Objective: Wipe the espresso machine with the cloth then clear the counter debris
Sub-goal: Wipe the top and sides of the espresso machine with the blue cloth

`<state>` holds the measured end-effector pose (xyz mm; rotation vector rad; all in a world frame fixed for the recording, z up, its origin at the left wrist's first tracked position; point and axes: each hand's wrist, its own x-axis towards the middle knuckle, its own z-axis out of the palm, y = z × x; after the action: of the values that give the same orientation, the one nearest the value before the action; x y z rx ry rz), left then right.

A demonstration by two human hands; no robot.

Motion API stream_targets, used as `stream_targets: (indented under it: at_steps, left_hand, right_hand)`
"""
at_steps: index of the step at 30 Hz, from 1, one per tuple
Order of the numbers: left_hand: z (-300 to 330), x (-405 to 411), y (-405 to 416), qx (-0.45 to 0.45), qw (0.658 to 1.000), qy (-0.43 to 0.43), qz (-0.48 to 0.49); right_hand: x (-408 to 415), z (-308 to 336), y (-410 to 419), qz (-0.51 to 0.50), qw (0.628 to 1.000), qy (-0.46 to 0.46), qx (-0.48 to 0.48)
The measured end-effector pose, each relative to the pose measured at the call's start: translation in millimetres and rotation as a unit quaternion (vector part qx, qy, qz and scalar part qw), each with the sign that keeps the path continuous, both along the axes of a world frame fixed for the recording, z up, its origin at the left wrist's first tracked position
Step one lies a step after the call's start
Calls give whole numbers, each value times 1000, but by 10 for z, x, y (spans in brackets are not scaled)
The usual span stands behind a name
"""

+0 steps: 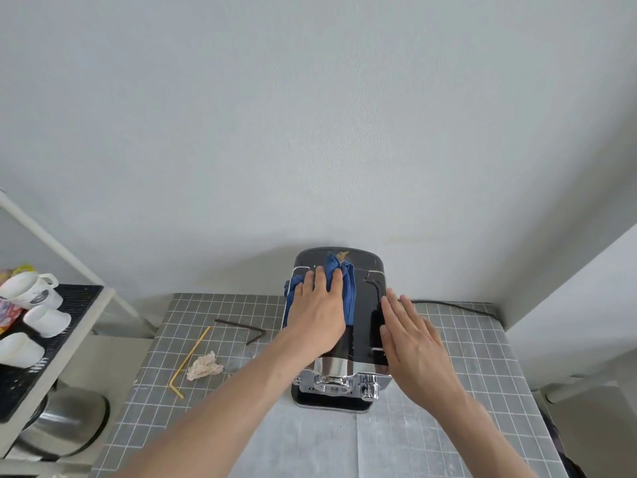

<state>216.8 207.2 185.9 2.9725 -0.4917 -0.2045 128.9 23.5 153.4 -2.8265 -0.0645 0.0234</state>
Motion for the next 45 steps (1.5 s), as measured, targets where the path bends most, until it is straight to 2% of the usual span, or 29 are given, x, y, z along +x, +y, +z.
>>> stream_targets:
  at_steps: [4, 10, 16, 22, 30, 35, 38, 43, 45]
  left_hand:
    - [-4, -145, 88, -4, 999, -49, -7]
    - [18, -552, 352, -42, 995, -63, -60]
    - [34, -946, 477, -23, 985, -114, -124]
    - [-82, -907, 244, 75, 992, -95, -46]
    - [105, -58, 0, 134, 989, -50, 42]
    - [151, -138, -2, 124, 991, -21, 50]
    - [194, -381, -18, 88, 994, -16, 57]
    - [38, -803, 124, 30, 995, -82, 41]
    - [-25, -857, 158, 23, 996, -79, 46]
  right_hand:
    - [0, 6, 10, 1, 1000, 4, 6]
    - [-2, 0, 18, -3, 1000, 5, 17]
    - [5, -19, 29, -3, 1000, 2, 31]
    - [33, -22, -4, 6, 999, 4, 53]
    - [49, -47, -20, 9, 999, 1, 53]
    - [12, -57, 7, -3, 999, 3, 39]
    - [5, -74, 16, -8, 999, -4, 41]
    - [19, -90, 15, -6, 999, -5, 49]
    - [31, -75, 16, -2, 998, -6, 59]
